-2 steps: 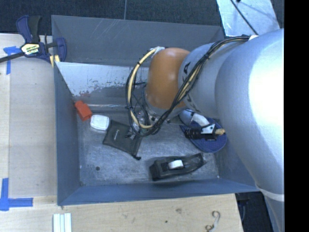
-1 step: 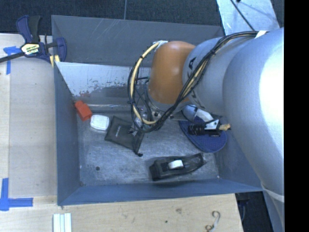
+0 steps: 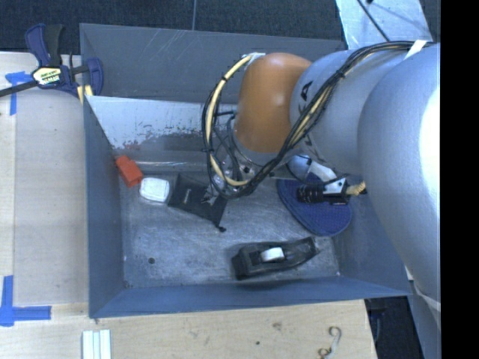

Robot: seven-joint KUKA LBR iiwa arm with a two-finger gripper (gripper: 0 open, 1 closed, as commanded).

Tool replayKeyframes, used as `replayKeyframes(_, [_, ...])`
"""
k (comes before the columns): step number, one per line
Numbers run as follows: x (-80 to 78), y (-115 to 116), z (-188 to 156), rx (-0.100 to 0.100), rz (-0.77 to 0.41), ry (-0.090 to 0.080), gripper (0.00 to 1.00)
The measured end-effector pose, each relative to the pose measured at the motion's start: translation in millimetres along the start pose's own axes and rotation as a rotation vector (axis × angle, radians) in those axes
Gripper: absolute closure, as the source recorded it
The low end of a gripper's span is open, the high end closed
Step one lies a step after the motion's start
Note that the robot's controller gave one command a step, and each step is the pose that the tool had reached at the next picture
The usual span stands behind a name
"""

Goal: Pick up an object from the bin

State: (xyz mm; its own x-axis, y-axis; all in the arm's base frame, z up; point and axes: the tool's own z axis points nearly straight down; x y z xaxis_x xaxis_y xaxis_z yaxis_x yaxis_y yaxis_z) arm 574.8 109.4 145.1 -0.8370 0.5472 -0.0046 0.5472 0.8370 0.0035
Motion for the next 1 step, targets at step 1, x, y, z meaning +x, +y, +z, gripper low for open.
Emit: replayKeyframes(1, [-2.0, 0.0, -19.3, 0.0, -0.002, 0.0, 1.0])
